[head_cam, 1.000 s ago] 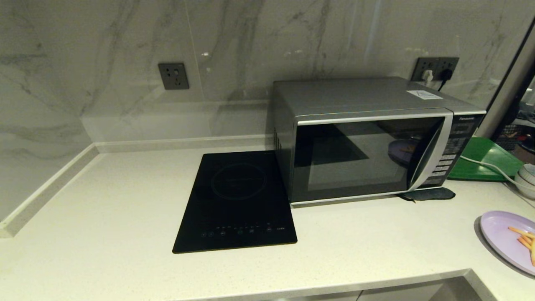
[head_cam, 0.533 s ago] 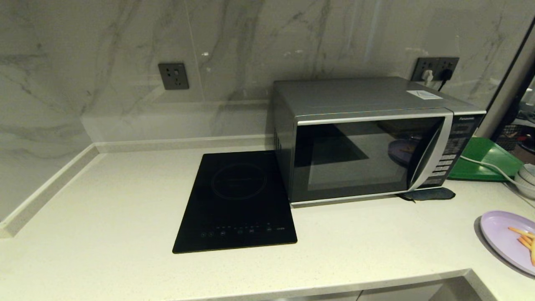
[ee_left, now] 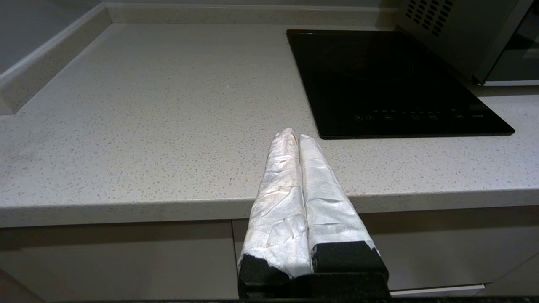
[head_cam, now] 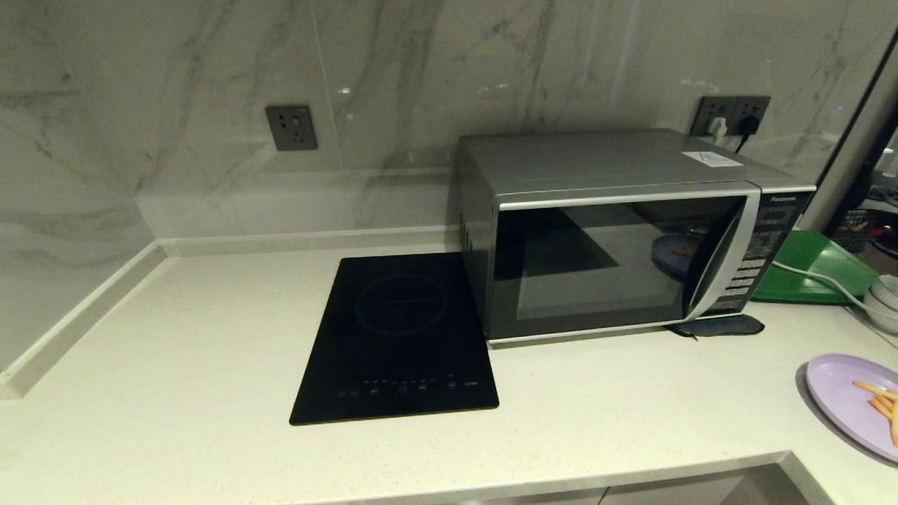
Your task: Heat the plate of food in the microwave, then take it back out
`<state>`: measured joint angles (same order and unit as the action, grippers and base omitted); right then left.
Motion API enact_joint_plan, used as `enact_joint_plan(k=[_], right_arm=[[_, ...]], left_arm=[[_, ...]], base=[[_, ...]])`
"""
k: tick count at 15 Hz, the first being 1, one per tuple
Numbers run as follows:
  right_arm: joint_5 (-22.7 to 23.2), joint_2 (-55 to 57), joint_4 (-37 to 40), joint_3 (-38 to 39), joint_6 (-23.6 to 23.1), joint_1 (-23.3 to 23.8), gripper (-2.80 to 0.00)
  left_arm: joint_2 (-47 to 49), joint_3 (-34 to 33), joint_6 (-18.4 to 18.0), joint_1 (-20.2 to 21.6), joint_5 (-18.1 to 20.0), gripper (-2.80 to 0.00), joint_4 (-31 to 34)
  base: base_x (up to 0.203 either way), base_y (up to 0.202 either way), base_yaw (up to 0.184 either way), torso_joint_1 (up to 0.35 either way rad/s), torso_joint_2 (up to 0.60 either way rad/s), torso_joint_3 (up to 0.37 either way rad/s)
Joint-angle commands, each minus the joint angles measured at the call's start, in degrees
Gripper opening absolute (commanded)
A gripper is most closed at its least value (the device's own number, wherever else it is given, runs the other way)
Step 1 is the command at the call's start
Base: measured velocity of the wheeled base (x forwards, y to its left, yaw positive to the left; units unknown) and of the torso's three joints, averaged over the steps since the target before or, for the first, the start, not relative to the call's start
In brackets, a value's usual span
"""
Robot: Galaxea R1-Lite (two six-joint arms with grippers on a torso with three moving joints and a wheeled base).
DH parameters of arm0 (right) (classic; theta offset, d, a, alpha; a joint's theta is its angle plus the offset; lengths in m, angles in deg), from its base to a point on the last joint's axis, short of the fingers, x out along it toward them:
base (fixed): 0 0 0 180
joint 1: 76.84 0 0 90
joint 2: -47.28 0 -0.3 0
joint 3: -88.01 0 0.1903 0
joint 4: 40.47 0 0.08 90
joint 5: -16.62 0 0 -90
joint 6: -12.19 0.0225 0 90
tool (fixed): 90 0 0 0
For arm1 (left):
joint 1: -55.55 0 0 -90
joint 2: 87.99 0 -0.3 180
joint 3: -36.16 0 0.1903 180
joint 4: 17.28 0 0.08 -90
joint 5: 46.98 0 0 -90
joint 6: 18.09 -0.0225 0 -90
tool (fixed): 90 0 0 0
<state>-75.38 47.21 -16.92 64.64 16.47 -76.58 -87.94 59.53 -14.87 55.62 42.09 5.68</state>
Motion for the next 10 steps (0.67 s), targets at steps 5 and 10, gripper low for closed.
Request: enact_joint_plan(k=[5,10], right_arm=[[-0.02,0.07,0.26,-0.09,0.56,0.0,-2.8],[-0.1,0.07,-0.09,0.09,2.56,0.0,-2.8]], left_arm=[[0.04,0.0,0.04,0.01,-0.04,-2.8,-0.02],[0.04,0.0,0.04,0.01,-0.04,-2.8,-0.02]], base=[[0.0,0.0,0.0,0.0,0.0,0.0],[0.0,0.0,0.0,0.0,0.0,0.0]])
